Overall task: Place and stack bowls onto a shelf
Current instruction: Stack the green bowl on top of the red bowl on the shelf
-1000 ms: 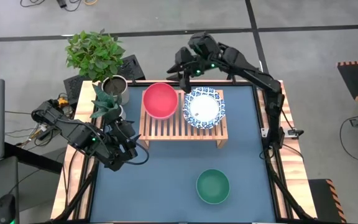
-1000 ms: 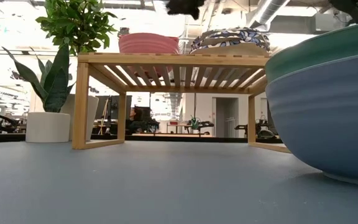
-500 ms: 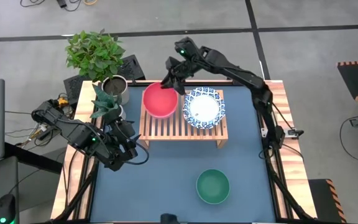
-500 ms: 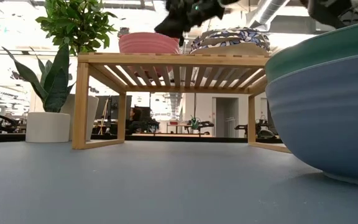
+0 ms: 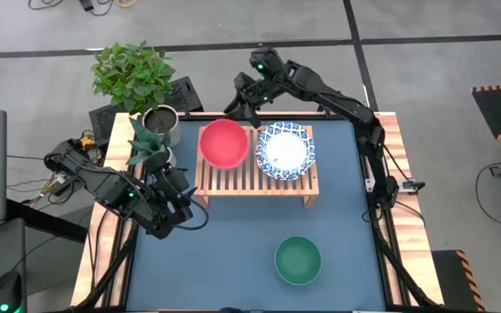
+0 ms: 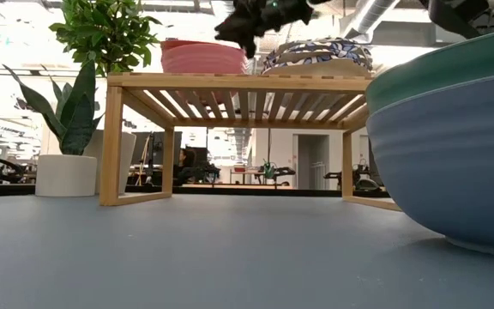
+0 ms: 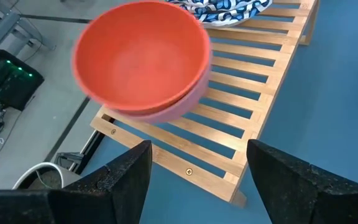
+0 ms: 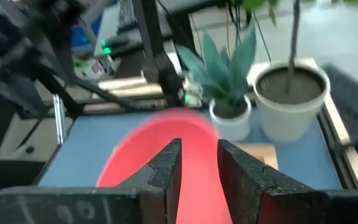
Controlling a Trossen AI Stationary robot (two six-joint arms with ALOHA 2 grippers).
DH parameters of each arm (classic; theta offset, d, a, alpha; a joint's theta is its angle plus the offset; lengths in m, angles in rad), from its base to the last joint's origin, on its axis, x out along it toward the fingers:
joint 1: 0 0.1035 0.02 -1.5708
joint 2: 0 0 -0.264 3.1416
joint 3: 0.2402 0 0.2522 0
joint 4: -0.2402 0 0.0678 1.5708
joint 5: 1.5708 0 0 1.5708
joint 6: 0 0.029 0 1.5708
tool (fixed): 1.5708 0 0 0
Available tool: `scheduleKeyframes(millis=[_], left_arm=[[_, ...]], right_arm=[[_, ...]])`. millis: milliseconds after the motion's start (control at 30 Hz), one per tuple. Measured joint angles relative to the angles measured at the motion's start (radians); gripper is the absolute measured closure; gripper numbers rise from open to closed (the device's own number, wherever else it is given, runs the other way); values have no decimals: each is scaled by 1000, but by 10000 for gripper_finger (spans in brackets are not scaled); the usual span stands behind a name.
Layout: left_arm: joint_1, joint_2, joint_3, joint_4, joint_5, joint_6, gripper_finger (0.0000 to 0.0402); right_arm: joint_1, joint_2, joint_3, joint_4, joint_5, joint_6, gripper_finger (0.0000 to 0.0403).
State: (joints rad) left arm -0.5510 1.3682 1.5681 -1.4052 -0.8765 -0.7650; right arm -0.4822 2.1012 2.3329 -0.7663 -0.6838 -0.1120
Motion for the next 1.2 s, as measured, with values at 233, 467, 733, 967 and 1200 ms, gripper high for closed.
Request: scheduleKeyframes(millis=[233, 467, 733, 967, 1200], left_arm=[[0, 0, 0, 0, -1, -7, 151], [-2, 0, 0, 0, 11, -9, 151], [-2, 0, 0, 0, 14, -11, 151], [-2, 0, 0, 1, 17, -10, 151], [-2, 0, 0, 4, 25, -8, 151]], right_arm=[[75, 16, 0, 186, 146, 17, 276], [130, 49, 0, 229, 269, -28, 276], [123, 79, -2, 180, 312, -32, 276], [129, -46, -1, -116, 311, -37, 276], [211, -205, 0, -551, 322, -22, 276]])
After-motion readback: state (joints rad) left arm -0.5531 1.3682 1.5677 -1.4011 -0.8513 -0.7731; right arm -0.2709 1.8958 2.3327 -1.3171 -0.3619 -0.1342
